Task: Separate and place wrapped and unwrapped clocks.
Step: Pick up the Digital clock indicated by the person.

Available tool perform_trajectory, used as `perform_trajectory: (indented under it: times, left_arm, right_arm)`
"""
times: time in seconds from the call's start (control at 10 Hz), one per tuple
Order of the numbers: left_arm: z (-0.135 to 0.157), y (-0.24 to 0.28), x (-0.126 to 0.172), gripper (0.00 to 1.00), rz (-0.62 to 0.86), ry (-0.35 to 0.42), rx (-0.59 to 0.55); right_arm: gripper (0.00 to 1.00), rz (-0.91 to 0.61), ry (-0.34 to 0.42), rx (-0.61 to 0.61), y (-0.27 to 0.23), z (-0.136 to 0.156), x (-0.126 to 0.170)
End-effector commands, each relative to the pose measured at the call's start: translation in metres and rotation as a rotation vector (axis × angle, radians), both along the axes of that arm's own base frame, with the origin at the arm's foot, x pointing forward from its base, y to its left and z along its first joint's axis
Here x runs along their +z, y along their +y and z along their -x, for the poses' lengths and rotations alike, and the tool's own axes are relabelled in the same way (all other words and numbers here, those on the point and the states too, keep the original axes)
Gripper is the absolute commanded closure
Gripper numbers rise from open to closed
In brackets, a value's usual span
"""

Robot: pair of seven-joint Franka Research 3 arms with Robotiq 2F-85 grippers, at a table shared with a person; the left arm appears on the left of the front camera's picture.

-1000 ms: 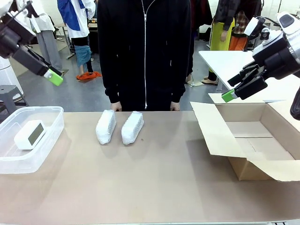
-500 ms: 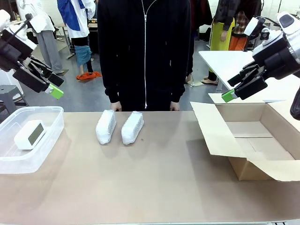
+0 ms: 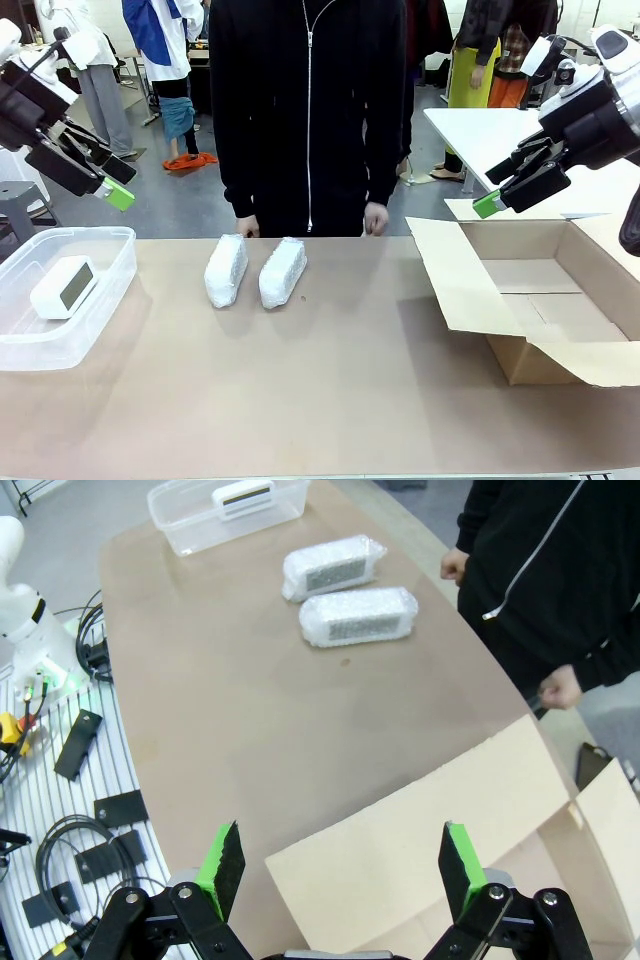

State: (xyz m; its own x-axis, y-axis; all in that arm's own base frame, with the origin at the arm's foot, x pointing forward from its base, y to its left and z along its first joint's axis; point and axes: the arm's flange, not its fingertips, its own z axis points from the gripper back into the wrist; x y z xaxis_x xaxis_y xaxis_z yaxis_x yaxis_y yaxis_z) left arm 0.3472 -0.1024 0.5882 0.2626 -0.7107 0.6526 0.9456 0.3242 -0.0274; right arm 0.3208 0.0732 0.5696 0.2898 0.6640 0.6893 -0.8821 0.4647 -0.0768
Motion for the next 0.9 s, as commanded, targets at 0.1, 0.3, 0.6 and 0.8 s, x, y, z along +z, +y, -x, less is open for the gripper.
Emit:
perform_trajectory:
  times: [0.1,0.3,0.6,0.8]
  left_arm:
    - [-0.0015,-0.0003,0.0035,0.00,0.006,0.011,0.005]
    - [-0.0015,-0.0003,0.0035,0.00,0.006,0.011,0.005]
    - [-0.0015,-0.0003,0.0035,0.00,0.006,0.011,0.005]
    - [-0.0015,-0.0003,0.0035,0.00,0.006,0.011,0.005]
  right_arm:
    - [0.00,-0.022,0.002,0.021,-0.0001,-0.0001,-0.0026]
    - [0.00,-0.022,0.002,0.021,-0.0001,-0.0001,-0.0026]
    - [0.00,-0.022,0.002,0.021,-0.0001,-0.0001,-0.0026]
    - [0.00,-0.022,0.002,0.021,-0.0001,-0.0001,-0.0026]
